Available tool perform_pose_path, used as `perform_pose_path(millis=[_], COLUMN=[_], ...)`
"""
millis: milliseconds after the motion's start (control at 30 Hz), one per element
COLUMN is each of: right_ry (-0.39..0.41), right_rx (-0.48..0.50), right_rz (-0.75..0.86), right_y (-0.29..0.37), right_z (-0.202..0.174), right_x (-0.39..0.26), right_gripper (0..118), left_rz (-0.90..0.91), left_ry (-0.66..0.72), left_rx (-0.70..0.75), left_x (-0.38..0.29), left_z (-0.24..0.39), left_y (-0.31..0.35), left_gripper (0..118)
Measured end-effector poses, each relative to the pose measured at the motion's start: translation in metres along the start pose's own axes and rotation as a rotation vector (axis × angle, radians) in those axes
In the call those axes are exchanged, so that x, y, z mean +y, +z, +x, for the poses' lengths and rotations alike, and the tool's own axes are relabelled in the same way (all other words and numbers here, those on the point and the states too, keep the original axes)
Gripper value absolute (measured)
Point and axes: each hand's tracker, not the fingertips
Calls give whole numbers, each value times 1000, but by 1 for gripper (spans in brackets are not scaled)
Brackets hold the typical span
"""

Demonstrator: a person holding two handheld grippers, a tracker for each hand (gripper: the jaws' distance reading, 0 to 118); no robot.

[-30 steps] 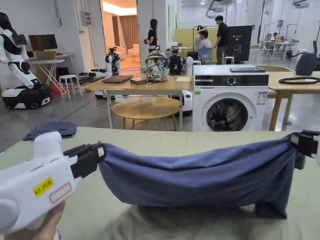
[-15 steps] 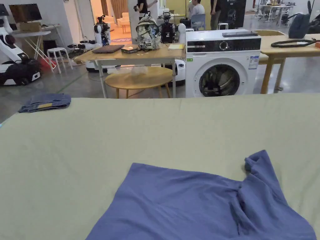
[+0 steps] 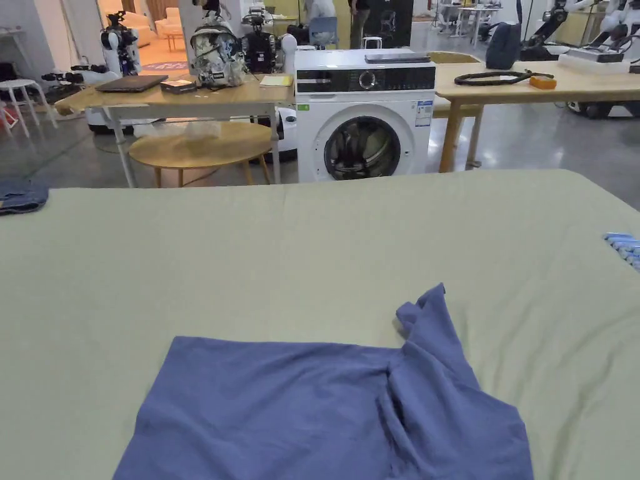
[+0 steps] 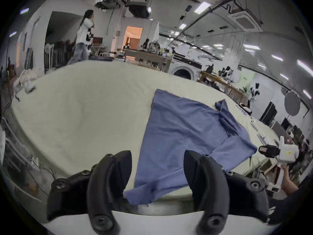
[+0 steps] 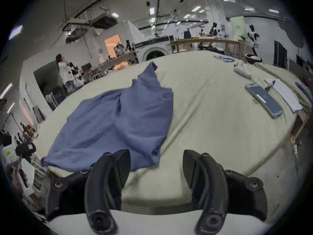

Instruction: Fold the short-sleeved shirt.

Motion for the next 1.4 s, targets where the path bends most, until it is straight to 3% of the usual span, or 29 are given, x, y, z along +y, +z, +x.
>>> perform_pose_path(millis=[133, 300, 400, 467, 533, 700, 1033, 1400], right_ry=[43, 176, 232, 248, 267, 246, 200, 111], right_rx=[35, 67, 114, 124, 119, 126, 125, 105], right_rz=[151, 258, 296, 304, 309, 299, 228, 150], right_y=[24, 37, 41, 42, 41, 35, 26, 11], right_z=[-17, -43, -56, -63, -68, -70, -52, -34], right_x=[41, 88, 101, 103, 101, 97, 85, 72], right_gripper=[67, 65, 37, 13, 0, 0, 0, 0], left_rz=[144, 309, 352, 384, 366, 338, 199, 115], left_ry=[-80, -112, -126, -134, -131, -153, -49, -94], left_rx=[-66, -182, -213, -254, -251, -210, -205, -163], left_x=[37, 84, 97, 102, 105, 104, 102, 80], left_z=[26, 60, 75, 80, 86, 84, 66, 78], left_y=[12, 18, 19, 21, 19, 11, -22, -20], left_gripper=[64, 63, 63, 45, 0, 0, 0, 0])
